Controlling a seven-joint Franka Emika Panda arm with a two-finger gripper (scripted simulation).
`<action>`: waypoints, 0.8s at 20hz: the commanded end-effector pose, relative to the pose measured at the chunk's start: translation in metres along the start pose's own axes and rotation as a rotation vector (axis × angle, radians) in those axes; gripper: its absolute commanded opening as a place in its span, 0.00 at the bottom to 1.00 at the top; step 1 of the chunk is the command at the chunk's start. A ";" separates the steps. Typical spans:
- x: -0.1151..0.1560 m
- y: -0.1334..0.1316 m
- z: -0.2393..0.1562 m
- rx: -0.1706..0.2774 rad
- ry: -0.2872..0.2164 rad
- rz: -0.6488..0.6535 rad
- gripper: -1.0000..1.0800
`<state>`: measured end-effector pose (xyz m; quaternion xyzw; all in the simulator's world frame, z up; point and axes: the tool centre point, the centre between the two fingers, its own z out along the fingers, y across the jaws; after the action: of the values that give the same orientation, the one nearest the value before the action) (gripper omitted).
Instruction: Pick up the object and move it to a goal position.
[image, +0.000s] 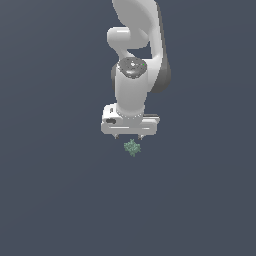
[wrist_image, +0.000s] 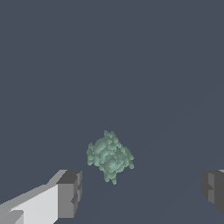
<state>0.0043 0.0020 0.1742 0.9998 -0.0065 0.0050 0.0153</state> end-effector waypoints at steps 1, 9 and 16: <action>-0.001 0.000 0.003 0.000 -0.001 -0.020 0.96; -0.006 -0.004 0.018 0.004 -0.003 -0.148 0.96; -0.013 -0.009 0.038 0.011 -0.004 -0.330 0.96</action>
<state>-0.0066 0.0091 0.1402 0.9905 0.1367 0.0009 0.0114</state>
